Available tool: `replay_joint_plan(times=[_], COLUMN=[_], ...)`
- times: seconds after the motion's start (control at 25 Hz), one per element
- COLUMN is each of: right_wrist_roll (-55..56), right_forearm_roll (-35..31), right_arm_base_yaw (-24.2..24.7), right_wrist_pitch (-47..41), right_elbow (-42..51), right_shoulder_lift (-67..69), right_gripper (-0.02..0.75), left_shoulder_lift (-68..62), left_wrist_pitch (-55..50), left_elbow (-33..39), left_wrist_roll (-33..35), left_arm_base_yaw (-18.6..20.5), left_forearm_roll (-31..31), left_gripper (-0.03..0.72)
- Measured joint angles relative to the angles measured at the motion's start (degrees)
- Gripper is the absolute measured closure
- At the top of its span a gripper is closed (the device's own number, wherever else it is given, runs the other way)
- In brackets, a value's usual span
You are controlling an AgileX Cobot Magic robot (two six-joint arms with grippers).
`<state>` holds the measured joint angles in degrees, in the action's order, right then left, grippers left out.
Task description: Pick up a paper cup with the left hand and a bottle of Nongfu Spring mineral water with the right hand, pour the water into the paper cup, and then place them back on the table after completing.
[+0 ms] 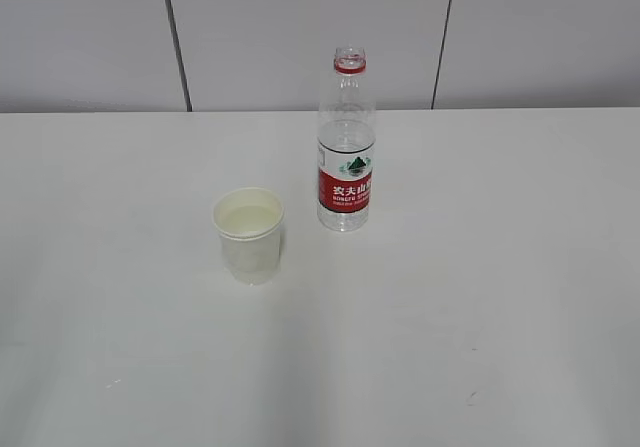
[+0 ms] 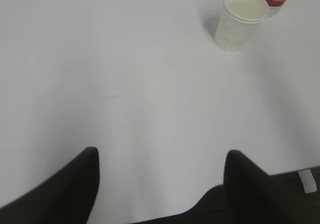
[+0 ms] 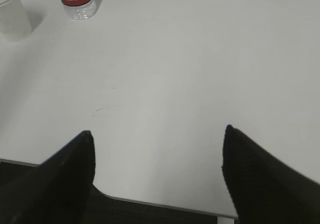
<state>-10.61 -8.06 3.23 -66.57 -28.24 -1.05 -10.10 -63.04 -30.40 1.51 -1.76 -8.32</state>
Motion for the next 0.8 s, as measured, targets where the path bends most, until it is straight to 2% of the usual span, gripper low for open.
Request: replay_joint_plan(times=[0.8], right_wrist_roll=[0.13], right_forearm_roll=[0.04], right_arm_base_yaw=[0.0], right_wrist_pitch=[0.0], right_elbow=[0.0], right_shoulder_lift=[0.0], right_gripper=[0.15], left_shoulder_lift=[0.0], left_wrist_pitch=[0.03], left_elbow=[0.0], left_wrist_roll=[-0.38], left_arm_base_yaw=[0.0], left_forearm_roll=[0.34], left_gripper=[0.209])
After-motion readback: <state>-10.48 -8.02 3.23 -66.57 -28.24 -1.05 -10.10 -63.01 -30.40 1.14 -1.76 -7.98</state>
